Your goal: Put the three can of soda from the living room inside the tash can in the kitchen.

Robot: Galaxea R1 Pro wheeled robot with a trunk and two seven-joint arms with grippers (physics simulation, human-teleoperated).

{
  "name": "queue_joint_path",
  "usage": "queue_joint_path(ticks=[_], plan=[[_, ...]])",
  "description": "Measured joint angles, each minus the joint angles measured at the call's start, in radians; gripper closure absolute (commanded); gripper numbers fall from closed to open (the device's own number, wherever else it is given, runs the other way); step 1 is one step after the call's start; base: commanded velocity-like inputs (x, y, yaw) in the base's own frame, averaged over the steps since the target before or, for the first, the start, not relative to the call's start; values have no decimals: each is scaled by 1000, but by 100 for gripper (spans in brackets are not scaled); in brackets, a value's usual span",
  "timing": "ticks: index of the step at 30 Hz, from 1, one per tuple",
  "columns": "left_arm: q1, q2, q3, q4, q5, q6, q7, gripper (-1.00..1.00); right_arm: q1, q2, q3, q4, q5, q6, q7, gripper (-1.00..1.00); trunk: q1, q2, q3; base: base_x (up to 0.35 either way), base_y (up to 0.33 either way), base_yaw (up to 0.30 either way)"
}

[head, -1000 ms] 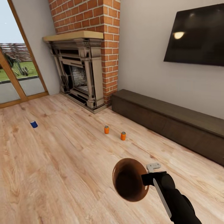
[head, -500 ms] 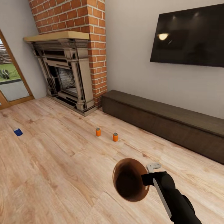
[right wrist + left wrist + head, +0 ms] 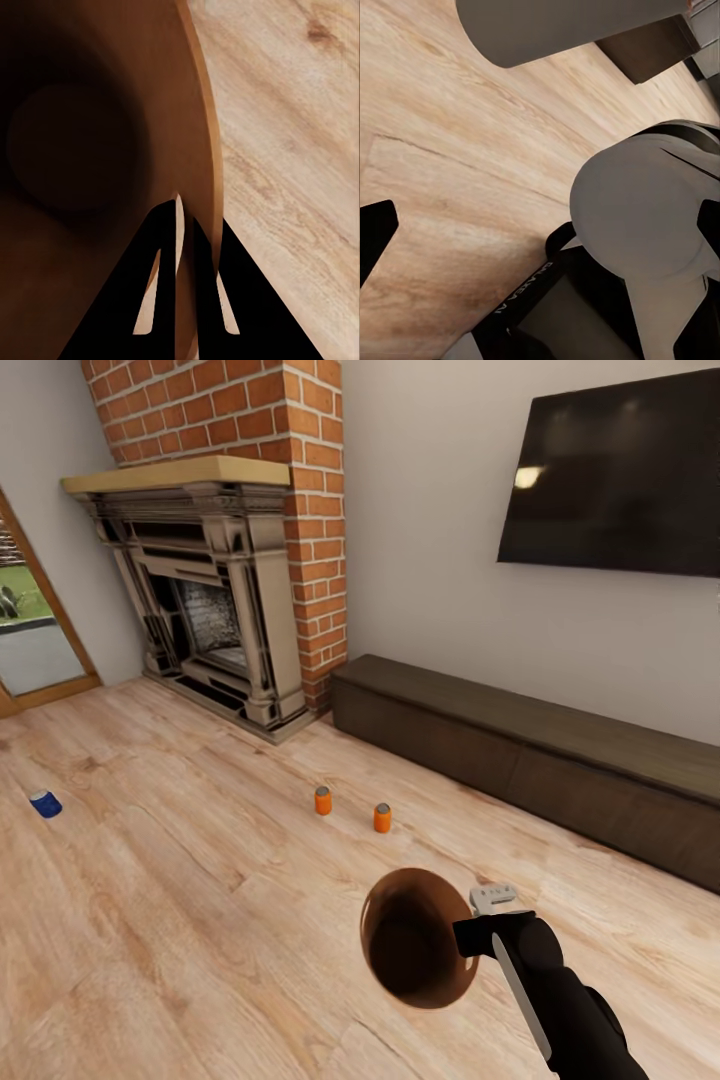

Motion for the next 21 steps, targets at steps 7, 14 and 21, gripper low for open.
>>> queue_joint_path(ticks=[7,14,21], plan=[[0,-1,0,1,0,0,0,-100,-1,0,0,1,4,0,0,100,0,0,0,281,191,-243],[0,0,0,1,0,0,0,-100,0,0,0,3,6,0,0,100,0,0,0,267,118,-262],[0,0,0,1,0,0,0,-100,0,0,0,3,7,0,-1,100,0,0,0,242,21,-264]])
